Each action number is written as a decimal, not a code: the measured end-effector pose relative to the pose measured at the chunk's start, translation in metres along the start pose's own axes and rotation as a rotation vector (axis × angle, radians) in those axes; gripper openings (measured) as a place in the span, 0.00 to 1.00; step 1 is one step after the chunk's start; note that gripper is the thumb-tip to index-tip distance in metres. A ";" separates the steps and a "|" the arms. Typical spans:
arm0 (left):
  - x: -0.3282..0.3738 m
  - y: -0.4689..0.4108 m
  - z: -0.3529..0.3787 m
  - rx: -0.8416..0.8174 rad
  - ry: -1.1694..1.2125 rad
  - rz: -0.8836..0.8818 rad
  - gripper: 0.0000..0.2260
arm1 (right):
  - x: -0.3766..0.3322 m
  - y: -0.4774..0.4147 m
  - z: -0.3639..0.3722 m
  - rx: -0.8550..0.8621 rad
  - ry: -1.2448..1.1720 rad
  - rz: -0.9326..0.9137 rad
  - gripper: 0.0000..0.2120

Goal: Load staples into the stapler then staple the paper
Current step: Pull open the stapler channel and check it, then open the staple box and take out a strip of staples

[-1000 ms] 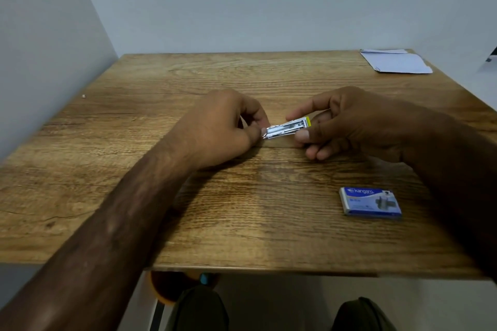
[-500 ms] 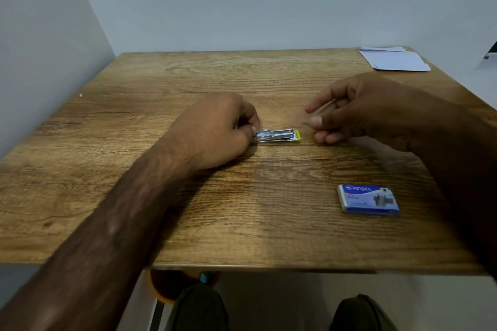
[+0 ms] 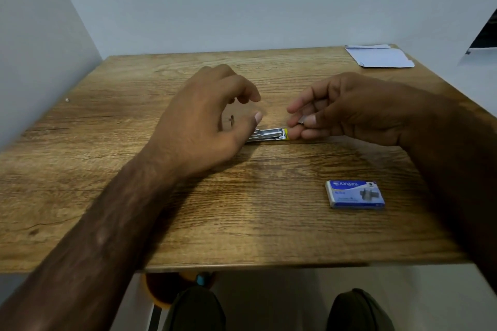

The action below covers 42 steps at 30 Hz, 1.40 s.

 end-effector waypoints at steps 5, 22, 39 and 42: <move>0.032 0.004 -0.003 0.069 0.127 0.176 0.02 | -0.005 0.006 -0.003 0.017 0.094 -0.051 0.17; 0.068 0.009 0.065 -0.330 0.287 0.258 0.21 | 0.025 0.072 -0.033 0.296 0.331 -0.147 0.16; 0.069 0.012 0.063 -0.358 0.298 0.247 0.20 | 0.055 0.154 -0.043 0.432 0.484 -0.300 0.18; 0.070 0.012 0.062 -0.359 0.308 0.242 0.20 | 0.051 0.159 -0.040 0.557 0.533 -0.305 0.16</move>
Point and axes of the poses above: each hand's wrist, its own y-axis away from the middle knuckle, its own z-axis out of the palm, x = y × z, the point moved 8 cm from there along -y, towards the middle knuckle, and after that the axes turned 8 degrees about z, right-handed, at the moved point
